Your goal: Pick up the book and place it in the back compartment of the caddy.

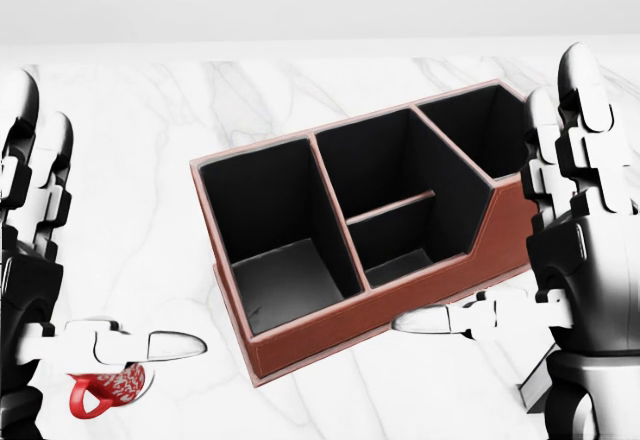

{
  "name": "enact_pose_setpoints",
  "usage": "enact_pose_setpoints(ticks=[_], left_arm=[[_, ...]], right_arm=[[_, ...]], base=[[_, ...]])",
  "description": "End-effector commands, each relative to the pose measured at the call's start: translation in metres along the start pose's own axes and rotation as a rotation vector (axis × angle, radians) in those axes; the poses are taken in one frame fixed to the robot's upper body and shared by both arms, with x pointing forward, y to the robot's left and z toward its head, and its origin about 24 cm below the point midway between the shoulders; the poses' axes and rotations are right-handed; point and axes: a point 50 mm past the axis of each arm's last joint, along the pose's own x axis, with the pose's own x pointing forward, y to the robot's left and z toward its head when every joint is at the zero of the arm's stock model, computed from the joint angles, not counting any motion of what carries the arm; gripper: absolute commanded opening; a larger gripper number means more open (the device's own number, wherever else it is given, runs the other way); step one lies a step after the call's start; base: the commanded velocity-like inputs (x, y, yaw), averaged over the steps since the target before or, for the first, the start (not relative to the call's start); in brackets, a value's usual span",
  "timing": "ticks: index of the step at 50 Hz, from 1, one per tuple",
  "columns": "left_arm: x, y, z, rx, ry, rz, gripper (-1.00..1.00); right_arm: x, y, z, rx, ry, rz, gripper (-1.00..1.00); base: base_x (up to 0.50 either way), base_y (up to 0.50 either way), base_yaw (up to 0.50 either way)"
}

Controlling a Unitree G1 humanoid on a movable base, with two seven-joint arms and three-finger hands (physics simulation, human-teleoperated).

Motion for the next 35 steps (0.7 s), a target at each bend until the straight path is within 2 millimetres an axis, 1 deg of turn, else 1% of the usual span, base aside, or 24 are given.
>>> enact_pose_setpoints(ticks=[1, 3, 5, 7, 10, 12, 13, 14, 15, 16, 17, 18, 19, 23, 26, 27, 28, 33, 34, 35], left_arm=[[0.01, 0.023, 0.019, 0.061, -0.105, 0.023, 0.95], [0.013, 0.025, 0.03, 0.077, -0.16, 0.02, 0.95], [0.016, 0.025, 0.035, 0.096, -0.183, 0.004, 0.95], [0.017, 0.022, 0.036, 0.122, -0.188, -0.028, 0.95], [0.016, 0.024, 0.04, 0.13, -0.201, -0.031, 0.95], [0.015, 0.027, 0.039, 0.133, -0.194, -0.03, 0.95], [0.012, 0.027, 0.043, 0.142, -0.207, -0.035, 0.95], [0.01, 0.027, 0.042, 0.143, -0.2, -0.037, 0.95], [0.006, 0.026, 0.037, 0.139, -0.165, -0.056, 0.95], [0.007, 0.027, 0.036, 0.135, -0.166, -0.053, 0.95], [0.01, 0.031, 0.04, 0.126, -0.194, -0.016, 0.95], [0.012, 0.03, 0.045, 0.138, -0.219, -0.032, 0.95], [0.013, 0.028, 0.045, 0.144, -0.222, -0.048, 0.95], [0.013, 0.028, 0.042, 0.129, -0.209, -0.048, 0.94], [0.011, 0.029, 0.045, 0.137, -0.219, -0.049, 0.95], [0.008, 0.033, 0.056, 0.163, -0.262, -0.041, 0.95], [0.007, 0.034, 0.059, 0.169, -0.272, -0.04, 0.95], [0.005, 0.039, 0.063, 0.19, -0.286, -0.029, 0.95], [0.0, 0.047, 0.068, 0.226, -0.293, -0.011, 0.95], [0.0, 0.048, 0.068, 0.229, -0.293, -0.009, 0.94]], right_arm=[[0.013, -0.006, 0.006, -0.07, -0.046, 0.01, 1.0], [0.019, -0.009, 0.004, -0.084, -0.043, 0.014, 1.0], [0.022, -0.011, -0.003, -0.107, -0.017, 0.014, 1.0], [0.025, -0.013, -0.006, -0.116, -0.004, 0.013, 1.0], [0.031, -0.016, -0.009, -0.139, 0.006, 0.011, 1.0], [0.033, -0.017, -0.01, -0.153, 0.008, 0.015, 1.0], [0.035, -0.018, -0.012, -0.166, 0.015, 0.017, 1.0], [0.036, -0.018, -0.011, -0.175, 0.012, 0.018, 1.0], [0.037, -0.018, -0.011, -0.183, 0.01, 0.02, 1.0], [0.038, -0.019, -0.011, -0.19, 0.01, 0.022, 1.0], [0.039, -0.019, -0.011, -0.192, 0.008, 0.025, 1.0], [0.041, -0.019, -0.01, -0.203, 0.005, 0.026, 1.0], [0.042, -0.019, -0.012, -0.216, 0.013, 0.027, 1.0], [0.049, -0.023, 0.0, -0.245, -0.037, 0.039, 1.0], [0.057, -0.026, 0.005, -0.269, -0.061, 0.032, 1.0], [0.06, -0.029, 0.003, -0.29, -0.048, 0.065, 1.0], [0.061, -0.03, 0.003, -0.297, -0.044, 0.08, 1.0], [0.067, -0.032, 0.01, -0.326, -0.066, 0.103, 1.0], [0.093, -0.058, 0.001, -0.448, 0.032, 0.162, 1.0], [0.095, -0.06, 0.002, -0.459, 0.034, 0.166, 1.0]], base=[[0.0, 0.0, 0.0], [0.0, 0.0, 0.0], [0.0, 0.0, 0.0], [0.0, 0.0, 0.0], [0.0, 0.0, 0.0], [0.0, 0.0, 0.0], [0.0, 0.0, 0.0], [0.0, 0.0, 0.0], [0.0, 0.0, 0.0], [0.0, 0.0, 0.0], [0.0, 0.0, 0.0], [0.0, 0.0, 0.0], [0.0, 0.0, 0.0], [0.0, 0.0, 0.0], [0.0, 0.0, 0.0], [0.0, 0.0, 0.0], [0.0, 0.0, 0.0], [0.0, 0.0, 0.0], [0.0, 0.0, 0.0], [0.0, 0.0, 0.0]])
